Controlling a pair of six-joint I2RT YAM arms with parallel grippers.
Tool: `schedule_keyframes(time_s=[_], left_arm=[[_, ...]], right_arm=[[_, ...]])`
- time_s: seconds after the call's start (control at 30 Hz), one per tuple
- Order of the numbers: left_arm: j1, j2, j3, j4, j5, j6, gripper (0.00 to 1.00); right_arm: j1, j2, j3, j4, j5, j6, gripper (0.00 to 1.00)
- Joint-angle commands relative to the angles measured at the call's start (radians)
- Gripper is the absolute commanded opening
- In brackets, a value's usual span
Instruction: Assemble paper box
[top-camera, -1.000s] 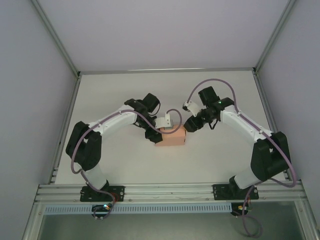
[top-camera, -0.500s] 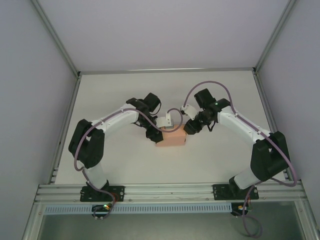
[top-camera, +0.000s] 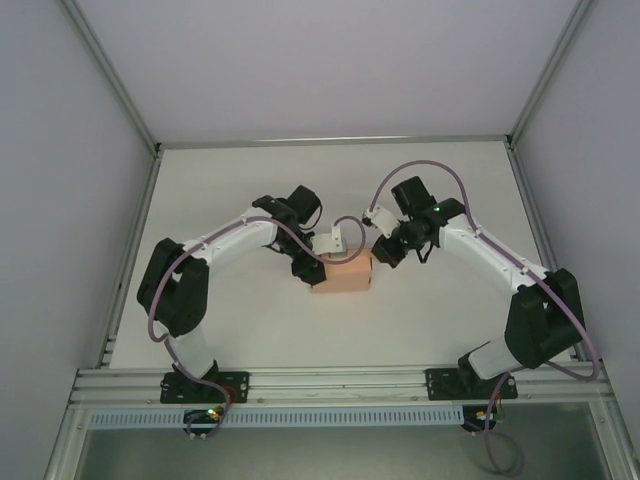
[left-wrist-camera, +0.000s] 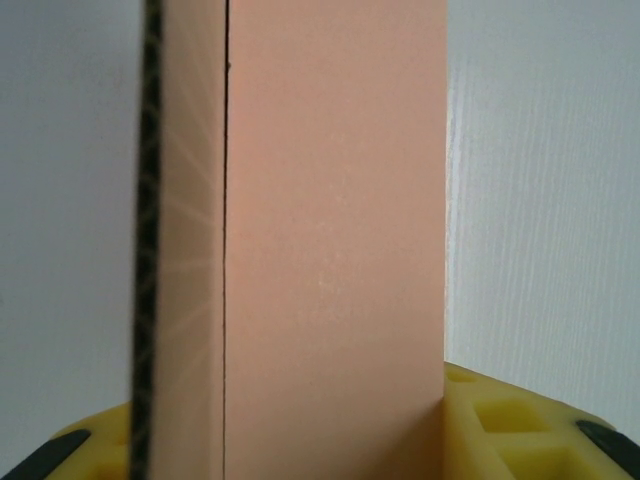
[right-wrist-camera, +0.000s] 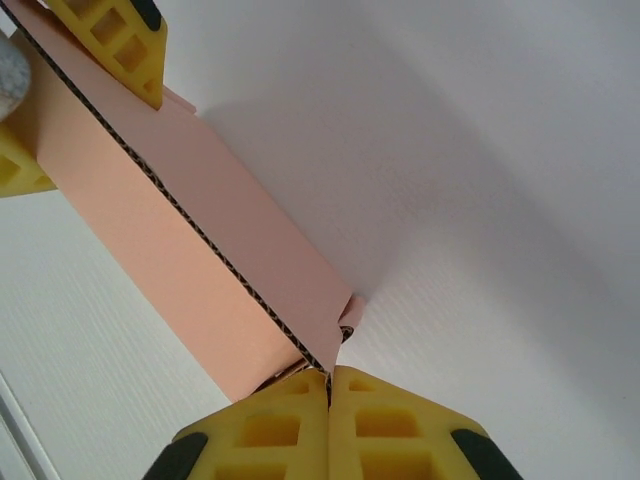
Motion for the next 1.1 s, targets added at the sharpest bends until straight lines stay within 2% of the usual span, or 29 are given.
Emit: schedule_keyframes(time_s=[0.0, 0.1, 0.17, 0.3, 0.43, 0.67, 0.77, 0.93, 1.07], left_arm=[[0.001, 0.009, 0.009, 0.083, -0.050, -0.097, 0.36], [-0.001, 0.013, 0.002, 0.145, -0.082, -0.161, 0.36], [-0.006, 0.017, -0.004, 0.175, -0.091, -0.191, 0.36], [-0.022, 0.026, -0.002, 0.189, -0.128, -0.201, 0.36], [-0.021, 0.032, 0.003, 0.186, -0.123, -0.197, 0.36], [-0.015, 0.031, 0.003, 0.190, -0.112, -0.185, 0.37], [-0.004, 0.043, 0.014, 0.191, -0.111, -0.202, 0.37], [0.007, 0.058, 0.025, 0.190, -0.132, -0.219, 0.37], [0.012, 0.057, 0.035, 0.181, -0.139, -0.221, 0.40]], right_arm=[[0.022, 0.004, -0.010, 0.081, -0.045, 0.232, 0.00], [0.060, -0.035, -0.062, 0.218, -0.053, 0.458, 0.00], [0.096, -0.056, -0.104, 0.300, 0.011, 0.590, 0.00], [0.125, -0.078, -0.158, 0.352, 0.034, 0.697, 0.00], [0.133, -0.084, -0.194, 0.356, 0.074, 0.689, 0.00], [0.166, -0.085, -0.343, 0.439, 0.111, 0.446, 0.00], [0.183, -0.084, -0.411, 0.498, 0.094, 0.448, 0.00], [0.249, -0.112, -0.535, 0.632, 0.197, 0.522, 0.00], [0.276, -0.153, -0.593, 0.616, 0.224, 0.545, 0.00]])
